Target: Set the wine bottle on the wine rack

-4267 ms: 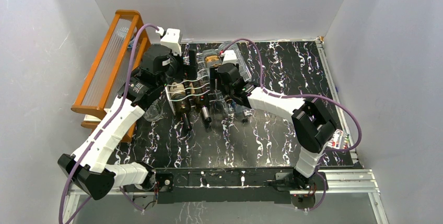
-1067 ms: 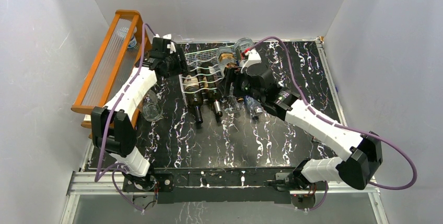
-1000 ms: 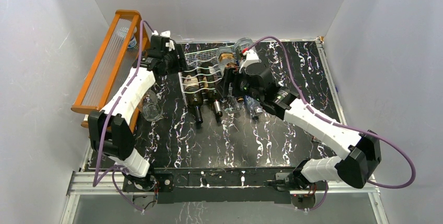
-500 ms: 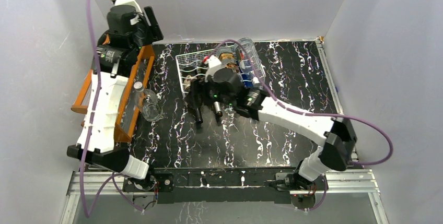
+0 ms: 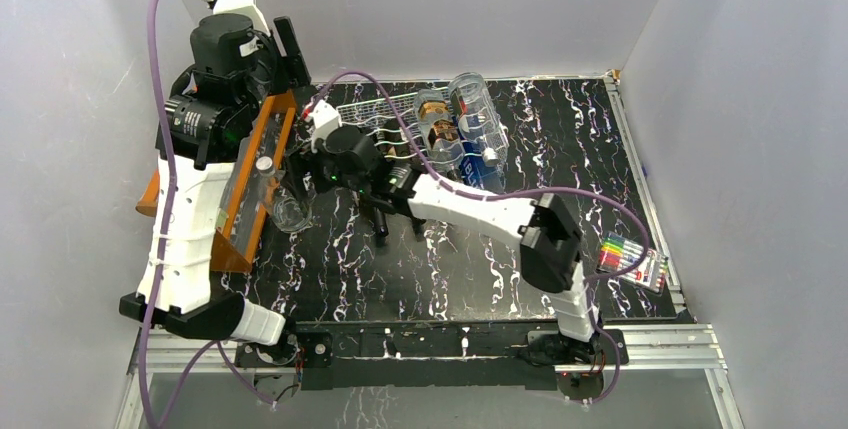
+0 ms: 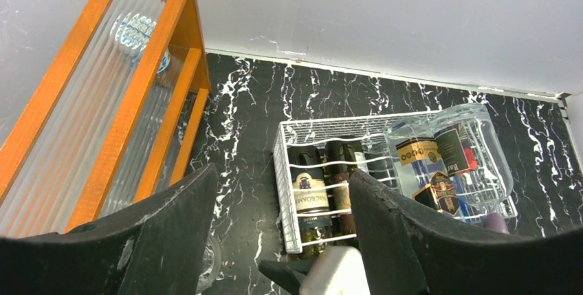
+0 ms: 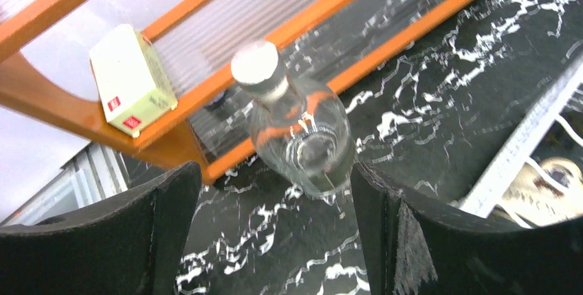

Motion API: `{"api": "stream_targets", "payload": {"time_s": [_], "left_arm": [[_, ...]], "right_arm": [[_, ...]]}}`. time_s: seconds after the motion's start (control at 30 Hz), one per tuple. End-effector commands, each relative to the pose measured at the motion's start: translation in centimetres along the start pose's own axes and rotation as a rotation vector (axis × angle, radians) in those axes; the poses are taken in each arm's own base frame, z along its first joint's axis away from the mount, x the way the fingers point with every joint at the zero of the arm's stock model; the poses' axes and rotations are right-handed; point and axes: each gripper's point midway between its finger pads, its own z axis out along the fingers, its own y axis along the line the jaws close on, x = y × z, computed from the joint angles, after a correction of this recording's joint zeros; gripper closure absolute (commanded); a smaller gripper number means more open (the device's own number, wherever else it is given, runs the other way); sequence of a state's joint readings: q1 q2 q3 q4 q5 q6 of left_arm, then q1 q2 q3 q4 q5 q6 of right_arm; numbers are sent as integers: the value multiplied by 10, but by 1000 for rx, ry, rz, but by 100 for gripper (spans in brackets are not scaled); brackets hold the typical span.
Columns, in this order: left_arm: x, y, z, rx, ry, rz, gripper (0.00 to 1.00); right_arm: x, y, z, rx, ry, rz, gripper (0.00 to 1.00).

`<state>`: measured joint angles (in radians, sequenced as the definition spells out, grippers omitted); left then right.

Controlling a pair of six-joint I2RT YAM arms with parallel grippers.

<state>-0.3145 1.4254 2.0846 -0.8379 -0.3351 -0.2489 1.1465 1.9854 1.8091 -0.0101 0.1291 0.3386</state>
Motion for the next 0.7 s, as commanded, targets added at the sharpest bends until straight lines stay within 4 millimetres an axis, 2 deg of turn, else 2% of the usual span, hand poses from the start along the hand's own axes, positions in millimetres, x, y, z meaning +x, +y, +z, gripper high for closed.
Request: {"api": "stream_targets", "payload": {"time_s": [0.0, 0.2, 0.37, 0.67], "left_arm": [[-17, 11, -21, -49, -57, 15, 31], [-16, 13, -21, -72, -63, 27, 29], [-15, 15, -21, -90, -69, 34, 27], [-12, 13, -16, -92, -59, 44, 27]], "right_arm": [[-43, 25, 20, -59, -124, -59, 10], [-27, 23, 63, -47, -133, -104, 13], [-24, 26, 79, -66, -165, -116, 17], [-15, 15, 104, -29, -187, -181, 32]]}}
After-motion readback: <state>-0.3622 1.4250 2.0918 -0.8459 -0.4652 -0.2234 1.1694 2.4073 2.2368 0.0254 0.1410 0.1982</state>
